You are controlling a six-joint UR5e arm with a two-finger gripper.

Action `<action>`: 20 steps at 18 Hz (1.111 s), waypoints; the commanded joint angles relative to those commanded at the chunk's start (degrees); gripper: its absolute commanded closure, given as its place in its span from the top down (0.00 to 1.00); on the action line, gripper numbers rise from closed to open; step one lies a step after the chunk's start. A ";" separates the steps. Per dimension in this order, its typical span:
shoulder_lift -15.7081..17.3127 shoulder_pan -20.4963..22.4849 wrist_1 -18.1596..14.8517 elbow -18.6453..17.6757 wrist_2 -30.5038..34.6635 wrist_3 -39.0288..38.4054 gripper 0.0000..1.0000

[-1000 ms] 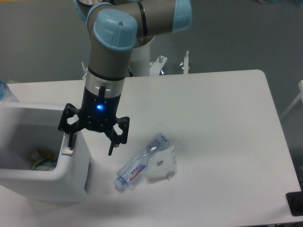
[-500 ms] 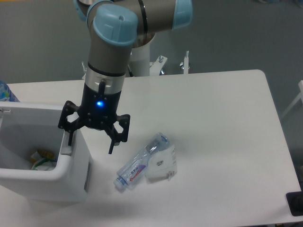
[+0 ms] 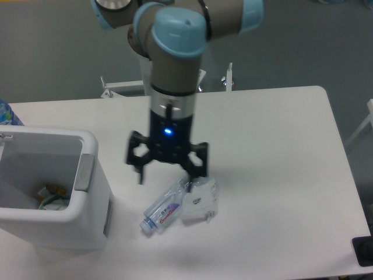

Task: Open the trash can

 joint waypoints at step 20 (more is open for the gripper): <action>-4.40 15.13 -0.17 -6.15 4.05 46.60 1.00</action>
